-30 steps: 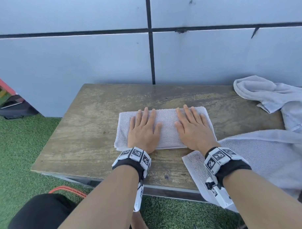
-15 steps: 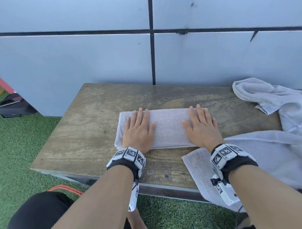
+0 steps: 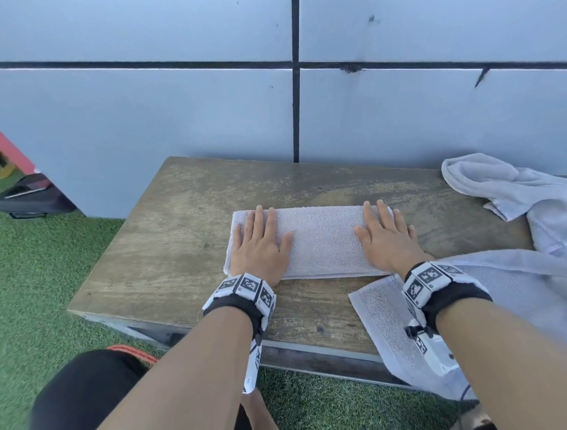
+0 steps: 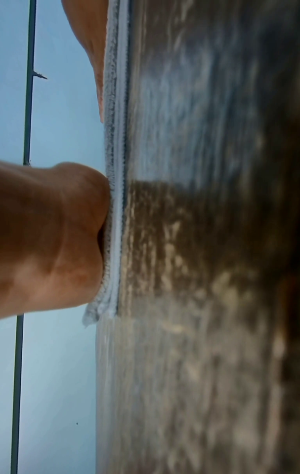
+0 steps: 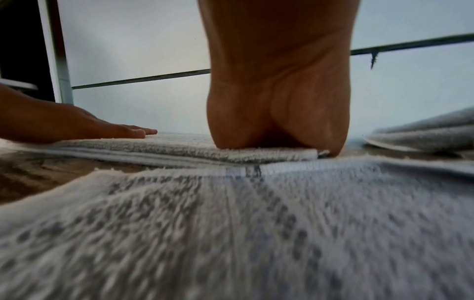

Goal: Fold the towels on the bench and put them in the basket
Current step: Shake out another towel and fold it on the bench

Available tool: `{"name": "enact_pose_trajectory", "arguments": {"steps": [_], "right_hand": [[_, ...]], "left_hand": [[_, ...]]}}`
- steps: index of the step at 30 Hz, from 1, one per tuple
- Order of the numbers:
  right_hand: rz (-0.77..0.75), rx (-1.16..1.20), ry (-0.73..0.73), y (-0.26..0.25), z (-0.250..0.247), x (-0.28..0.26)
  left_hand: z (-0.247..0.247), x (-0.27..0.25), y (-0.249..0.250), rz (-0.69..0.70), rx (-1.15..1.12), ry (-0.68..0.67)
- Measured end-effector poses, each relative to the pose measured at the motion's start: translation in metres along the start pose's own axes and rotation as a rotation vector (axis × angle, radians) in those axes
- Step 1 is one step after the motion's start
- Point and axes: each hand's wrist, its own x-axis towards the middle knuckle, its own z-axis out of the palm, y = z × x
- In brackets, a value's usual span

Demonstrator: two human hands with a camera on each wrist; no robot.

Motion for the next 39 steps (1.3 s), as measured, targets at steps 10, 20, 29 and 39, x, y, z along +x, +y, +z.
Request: {"name": "enact_pose_trajectory", "arguments": {"steps": [10,20,29,39], "right_hand": [[-0.316,-0.149,0.287,-0.048,-0.020,-0.045],[-0.343,-0.103,-0.025,-0.066,-0.016,-0.078],[-0.323,0.021,-0.038,-0.061,0.005,-0.108],[-0.318,0.089,-0.050,-0.047,0.023,-0.129]], "left_hand": [[-0.004,-0.027,0.004,-0.253,-0.080,-0.065],[-0.030,-0.077,0.009,-0.367,0.033,-0.111],[-0.038,-0.110,0.011,-0.358,-0.224,-0.132],[-0.057,-0.123,0.006,-0.318,-0.879,-0.122]]}}
